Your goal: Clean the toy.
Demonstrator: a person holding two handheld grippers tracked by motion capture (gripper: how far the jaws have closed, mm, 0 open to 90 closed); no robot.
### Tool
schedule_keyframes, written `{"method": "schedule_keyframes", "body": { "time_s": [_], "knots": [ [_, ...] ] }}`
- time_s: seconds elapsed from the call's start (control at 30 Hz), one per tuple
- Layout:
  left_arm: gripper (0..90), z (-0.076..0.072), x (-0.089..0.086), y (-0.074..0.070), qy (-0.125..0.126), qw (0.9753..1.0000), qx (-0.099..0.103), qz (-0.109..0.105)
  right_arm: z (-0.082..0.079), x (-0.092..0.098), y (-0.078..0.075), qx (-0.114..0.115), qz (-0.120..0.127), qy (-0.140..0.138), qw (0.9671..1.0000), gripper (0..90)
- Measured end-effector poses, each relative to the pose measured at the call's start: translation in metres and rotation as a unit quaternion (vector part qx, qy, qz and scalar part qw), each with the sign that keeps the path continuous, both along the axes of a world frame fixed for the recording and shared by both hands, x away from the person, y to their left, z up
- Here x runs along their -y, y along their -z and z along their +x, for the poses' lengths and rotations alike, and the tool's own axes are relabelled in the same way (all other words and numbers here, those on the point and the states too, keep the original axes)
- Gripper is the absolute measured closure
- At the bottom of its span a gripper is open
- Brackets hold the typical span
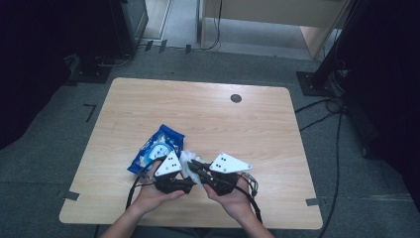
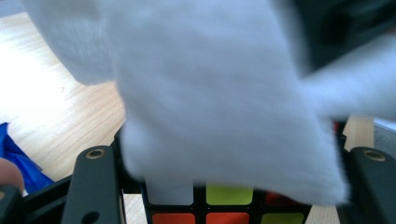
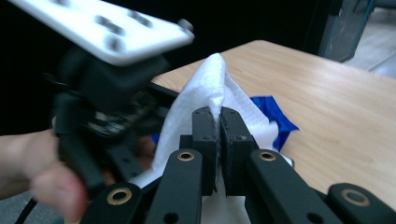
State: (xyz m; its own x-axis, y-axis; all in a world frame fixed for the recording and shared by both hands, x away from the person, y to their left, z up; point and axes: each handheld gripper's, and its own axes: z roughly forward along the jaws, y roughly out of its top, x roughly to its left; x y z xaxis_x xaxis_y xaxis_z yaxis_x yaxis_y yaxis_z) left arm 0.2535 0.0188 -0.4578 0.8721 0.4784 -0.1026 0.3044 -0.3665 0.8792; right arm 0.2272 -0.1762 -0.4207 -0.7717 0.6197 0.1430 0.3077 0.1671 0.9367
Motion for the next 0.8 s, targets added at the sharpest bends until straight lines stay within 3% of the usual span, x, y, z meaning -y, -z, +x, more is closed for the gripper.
{"method": "schedule_keyframes", "body": {
  "time_s": [0.2, 0.27, 0.33, 0.4, 0.47, 0.53, 0.63, 0.73, 0.8],
  "knots": [
    [34.0, 0.000, -0.001, -0.001, 0.000, 1.0000, 0.006, 0.003, 0.015, 0.017, 0.011, -0.017, -0.009, 0.052, 0.9985, 86.5],
    [34.0, 0.000, -0.003, -0.001, 0.000, 1.0000, 0.006, -0.004, 0.020, 0.025, 0.016, -0.023, -0.019, 0.074, 0.9968, 86.6],
    [34.0, 0.001, -0.005, -0.004, 0.000, 0.9999, 0.008, -0.013, 0.026, 0.033, 0.022, -0.035, -0.045, 0.102, 0.9931, 86.6],
    [34.0, 0.002, -0.006, -0.004, -0.003, 0.9999, 0.009, -0.004, 0.030, 0.041, 0.027, -0.050, -0.034, 0.121, 0.9908, 86.6],
    [34.0, 0.003, -0.006, -0.002, -0.010, 0.9999, 0.007, 0.007, 0.028, 0.045, 0.023, -0.045, -0.021, 0.126, 0.9908, 86.6],
    [34.0, 0.004, -0.005, 0.000, -0.012, 0.9999, 0.003, 0.008, 0.022, 0.044, 0.012, -0.032, -0.001, 0.112, 0.9932, 86.6],
    [34.0, 0.003, -0.001, 0.001, -0.009, 0.9999, 0.003, 0.010, 0.009, 0.031, -0.002, -0.018, 0.027, 0.063, 0.9975, 86.5],
    [34.0, 0.001, 0.000, 0.001, -0.005, 0.9999, 0.006, 0.014, -0.004, 0.013, -0.009, -0.004, 0.033, 0.009, 0.9994, 86.4],
    [34.0, 0.000, 0.000, 0.000, -0.003, 0.9999, 0.008, 0.013, -0.009, 0.003, -0.009, 0.003, 0.024, -0.006, 0.9997, 86.3]
  ]
}}
